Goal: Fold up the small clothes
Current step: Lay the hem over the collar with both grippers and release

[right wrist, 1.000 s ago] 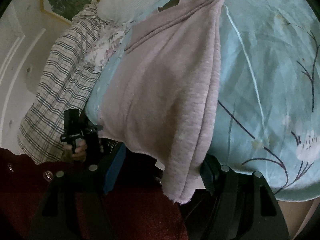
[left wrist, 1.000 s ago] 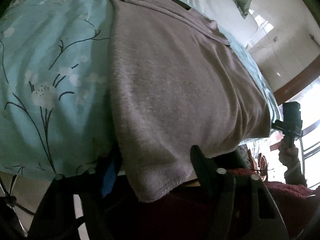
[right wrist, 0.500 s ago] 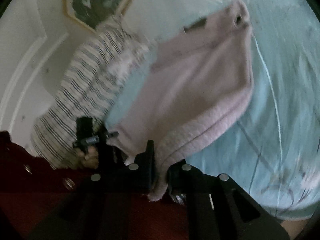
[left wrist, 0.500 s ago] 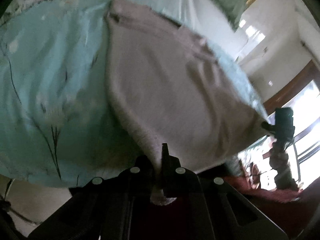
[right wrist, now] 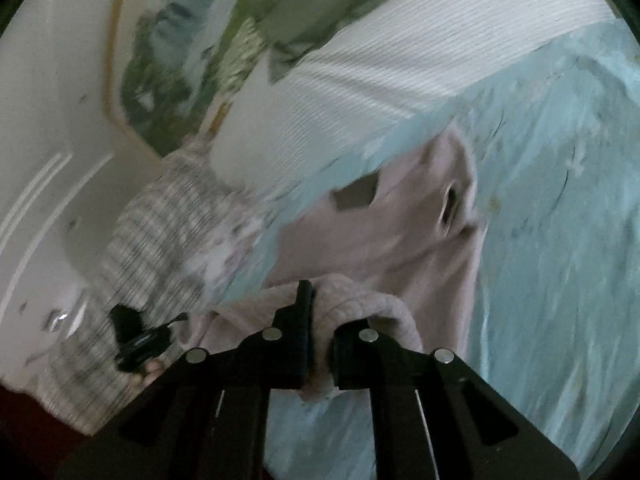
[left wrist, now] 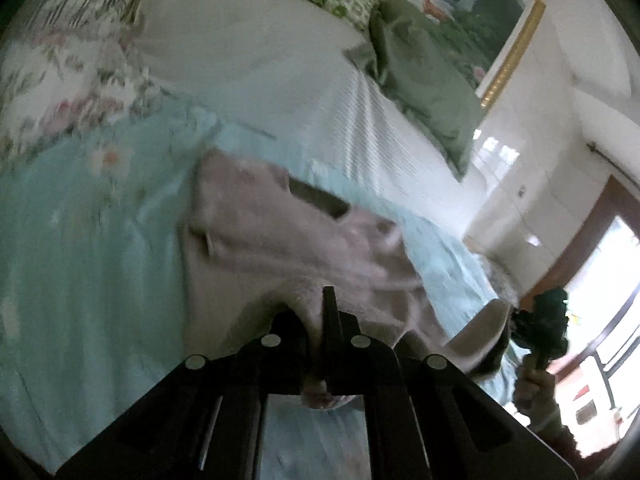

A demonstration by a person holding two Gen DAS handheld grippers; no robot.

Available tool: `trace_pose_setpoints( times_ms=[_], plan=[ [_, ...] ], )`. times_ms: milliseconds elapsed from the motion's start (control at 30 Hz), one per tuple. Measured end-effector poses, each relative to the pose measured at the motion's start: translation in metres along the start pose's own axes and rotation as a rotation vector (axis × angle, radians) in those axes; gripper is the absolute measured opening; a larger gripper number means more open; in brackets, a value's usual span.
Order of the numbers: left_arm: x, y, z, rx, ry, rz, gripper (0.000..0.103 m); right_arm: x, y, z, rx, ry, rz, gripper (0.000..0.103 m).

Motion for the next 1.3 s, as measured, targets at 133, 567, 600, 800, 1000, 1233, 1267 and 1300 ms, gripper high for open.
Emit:
trace_pose_setpoints(
  times_ms=[133,567,600,800,1000,1233,1267,1300],
  plan=[
    [-0.004,-0.028,-0.058,0.016,-0.006,-0.071,0.004,0.010,-0.023,-0.055,0.019,-0.010,0.094,0.008],
    [-0.055,-0.173,-0.172,-0.092,0.019,-0.235,0.004,0.070,-0.118,-0.158,-0.071,-0.066,0.311,0.008],
    [-0.061,-0.184,-0.174,-0.105,0.025,-0.250,0.004,0.076,-0.128,-0.160,-0.093,-0.073,0.324,0.008],
    [-0.094,-0.241,-0.171,-0.218,0.056,-0.299,0.006,0.109,-0.157,-0.160,-0.173,-0.160,0.340,0.014],
    [-0.075,-0.202,-0.141,-0.185,0.034,-0.234,0.044,0.077,-0.102,-0.142,-0.037,-0.101,0.356,0.038],
    [0.000,-0.236,-0.082,-0.386,-0.159,-0.058,0.045,-0.002,-0.200,-0.085,-0.476,0.260,0.230,0.038],
    [0.004,-0.245,-0.080,-0.410,-0.182,-0.068,0.045,-0.004,-0.217,-0.080,-0.527,0.293,0.243,0.038],
    [0.007,-0.258,-0.080,-0.434,-0.213,-0.106,0.045,-0.002,-0.233,-0.079,-0.568,0.305,0.259,0.038]
  ],
)
Point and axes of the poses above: each gripper's, at about its wrist camera, not at the fingertips, and y roughly against the way its jaws point, x to its right, z to its underside, the point moved 1 cm from there along -y, roughly the way its jaws point, and after that the axes turned 12 degrees about -x, right-handed, at the moved point
